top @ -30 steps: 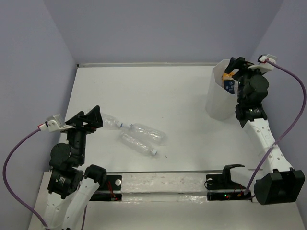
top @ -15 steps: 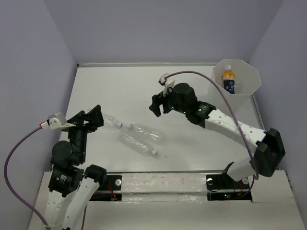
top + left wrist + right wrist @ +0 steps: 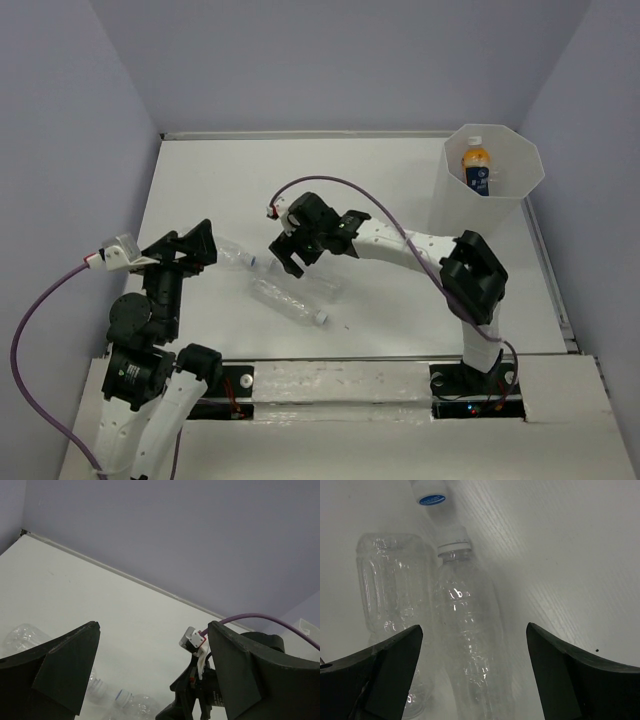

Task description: Put the plastic bottles in the bin

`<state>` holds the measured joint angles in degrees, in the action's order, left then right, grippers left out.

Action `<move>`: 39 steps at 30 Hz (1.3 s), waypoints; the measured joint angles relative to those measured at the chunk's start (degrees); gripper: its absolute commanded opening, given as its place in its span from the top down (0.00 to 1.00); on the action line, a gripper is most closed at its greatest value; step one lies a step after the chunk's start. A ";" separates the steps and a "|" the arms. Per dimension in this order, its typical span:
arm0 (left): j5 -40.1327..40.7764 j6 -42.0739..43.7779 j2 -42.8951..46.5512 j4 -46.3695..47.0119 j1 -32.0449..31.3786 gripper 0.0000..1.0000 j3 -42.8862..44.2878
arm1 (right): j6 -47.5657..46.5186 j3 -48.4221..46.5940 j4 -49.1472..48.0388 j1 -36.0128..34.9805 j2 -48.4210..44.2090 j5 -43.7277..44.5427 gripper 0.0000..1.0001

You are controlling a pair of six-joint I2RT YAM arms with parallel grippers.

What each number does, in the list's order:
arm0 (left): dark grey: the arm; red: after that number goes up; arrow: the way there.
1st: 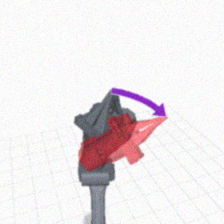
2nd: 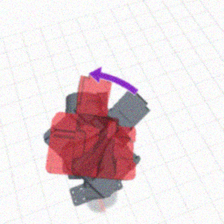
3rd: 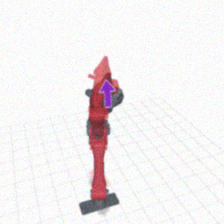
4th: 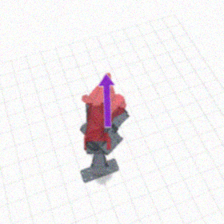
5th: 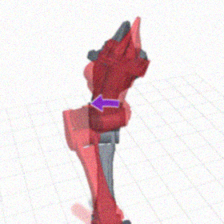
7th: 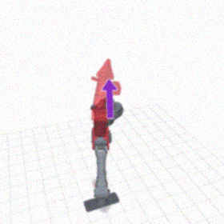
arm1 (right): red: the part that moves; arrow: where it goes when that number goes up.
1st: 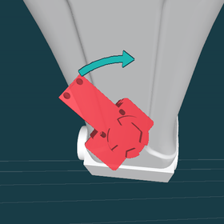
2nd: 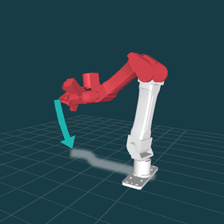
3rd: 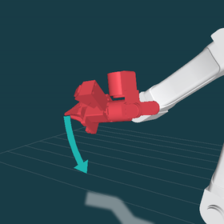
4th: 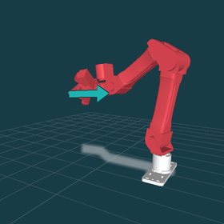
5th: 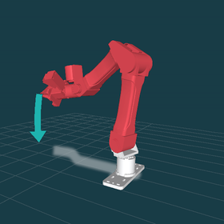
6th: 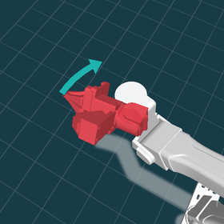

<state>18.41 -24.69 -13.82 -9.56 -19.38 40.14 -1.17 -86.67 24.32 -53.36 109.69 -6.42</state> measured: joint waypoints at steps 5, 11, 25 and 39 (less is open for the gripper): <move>-0.24 0.02 0.00 0.17 0.00 0.01 -0.02 | -0.96 -2.27 1.77 -1.33 4.09 -0.35 0.14; -0.37 0.02 0.02 0.26 0.00 0.01 -0.02 | -2.34 -4.81 3.23 -1.81 9.75 0.96 0.29; -0.42 0.04 0.24 0.28 -0.13 0.01 -0.02 | -4.37 -1.33 5.75 1.25 5.70 10.60 0.44; -0.72 0.04 0.98 0.31 -0.46 0.01 -0.04 | -5.25 -0.96 -16.52 22.86 -31.34 30.40 0.49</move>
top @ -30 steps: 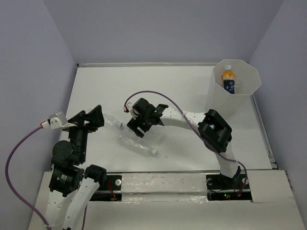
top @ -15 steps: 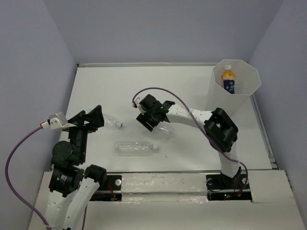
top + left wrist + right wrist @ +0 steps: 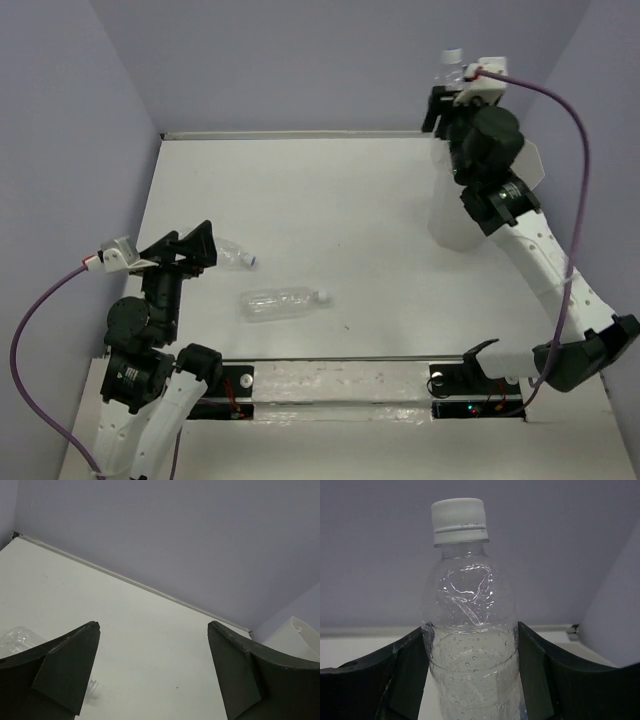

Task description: Put the plastic bottles in the bin

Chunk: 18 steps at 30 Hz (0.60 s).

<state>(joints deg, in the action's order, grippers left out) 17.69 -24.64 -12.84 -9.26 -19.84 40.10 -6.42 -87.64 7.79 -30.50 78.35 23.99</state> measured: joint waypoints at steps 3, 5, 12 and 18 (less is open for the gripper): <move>-0.20 0.04 0.15 -0.02 -0.09 0.01 0.00 | -0.59 1.70 -10.80 7.67 -5.38 5.11 0.49; -0.31 0.07 0.39 0.02 -0.33 0.01 0.00 | -0.13 3.39 -16.72 12.70 -6.34 6.82 0.49; -0.37 0.11 0.72 0.00 -0.70 0.01 0.00 | 5.81 10.47 -21.75 24.65 -2.12 7.26 0.49; -0.37 0.13 0.76 0.02 -1.03 0.01 0.00 | 10.29 16.61 -19.85 24.83 0.63 2.89 0.49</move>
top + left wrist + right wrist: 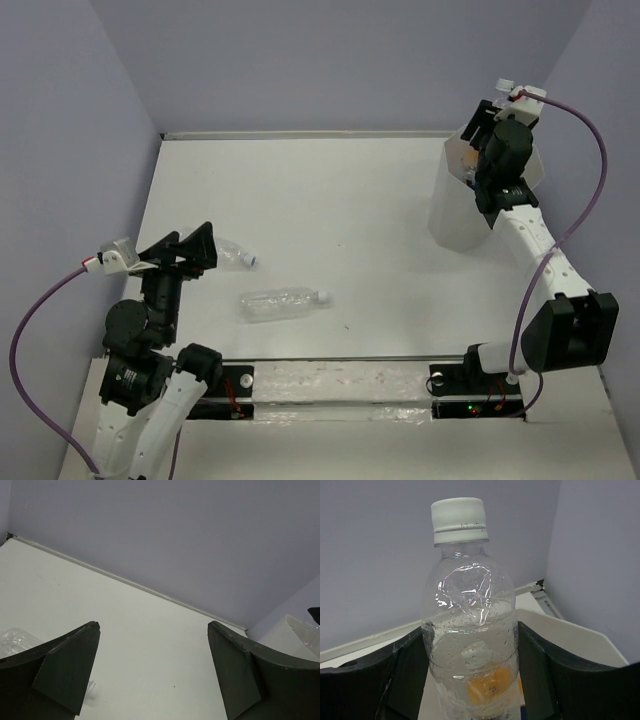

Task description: Put the plastic bottles in the bin

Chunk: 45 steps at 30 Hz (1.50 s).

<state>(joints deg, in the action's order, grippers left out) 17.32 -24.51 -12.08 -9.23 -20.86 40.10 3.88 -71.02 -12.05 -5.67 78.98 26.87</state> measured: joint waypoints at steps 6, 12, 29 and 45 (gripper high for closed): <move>-0.02 0.00 0.02 -0.02 -0.31 0.01 0.00 | 1.57 2.34 -0.42 0.00 -0.92 -2.75 0.23; -0.04 0.00 0.02 -0.02 -0.42 0.01 0.00 | 2.16 3.37 0.83 0.00 -1.42 -3.34 0.03; -0.13 0.09 -0.39 0.04 -0.42 0.01 0.00 | 6.49 4.04 6.25 -15.93 -19.85 -20.41 0.09; 2.80 1.49 -1.75 -1.62 -0.39 0.01 3.52 | -10.16 -0.63 25.20 -59.28 19.26 -34.21 0.00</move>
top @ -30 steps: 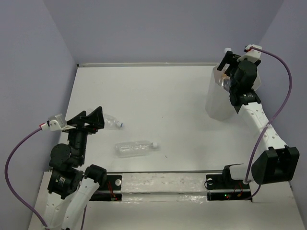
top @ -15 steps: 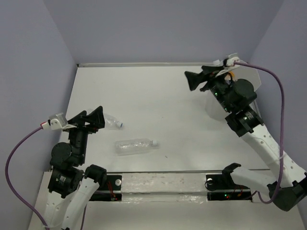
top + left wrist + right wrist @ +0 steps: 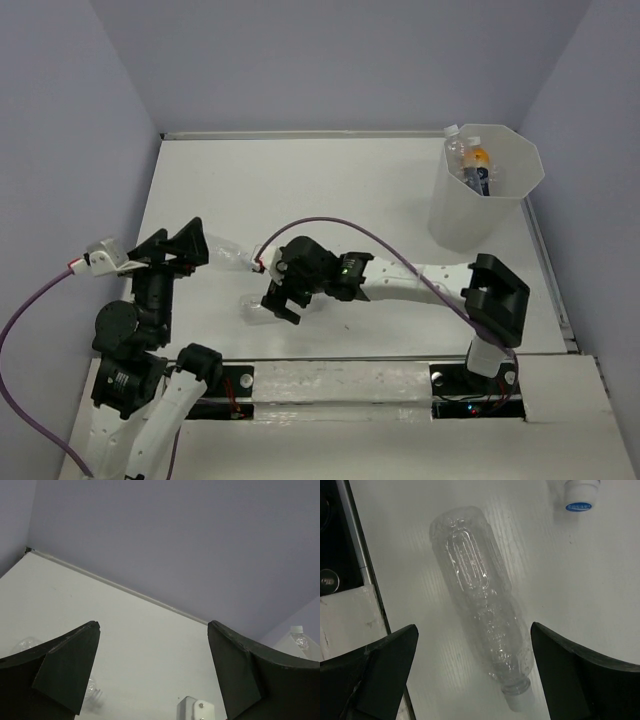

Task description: Put the plastic bottles in the bin

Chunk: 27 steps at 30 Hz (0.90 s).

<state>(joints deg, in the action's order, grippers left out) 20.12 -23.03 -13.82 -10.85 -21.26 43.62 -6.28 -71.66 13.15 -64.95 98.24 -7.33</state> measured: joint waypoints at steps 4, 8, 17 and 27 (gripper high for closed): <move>1.73 0.59 0.50 1.40 0.00 0.01 0.20 | -2.64 -5.86 2.43 -2.36 6.12 -0.13 0.00; 1.64 0.59 0.61 1.20 0.00 0.01 -1.75 | -4.35 -12.68 3.28 -4.13 12.35 0.15 0.00; 1.36 0.68 1.97 1.20 0.00 0.01 -2.78 | -6.16 -19.67 3.67 -5.77 26.51 -0.02 0.25; 1.62 1.11 4.37 1.18 -0.20 0.01 -2.78 | -4.39 -7.52 -2.08 -5.46 14.08 10.08 0.56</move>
<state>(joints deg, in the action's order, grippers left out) 21.74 -21.91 -9.45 -9.67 -21.45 40.84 -10.68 -79.18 11.07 -70.41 112.31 2.74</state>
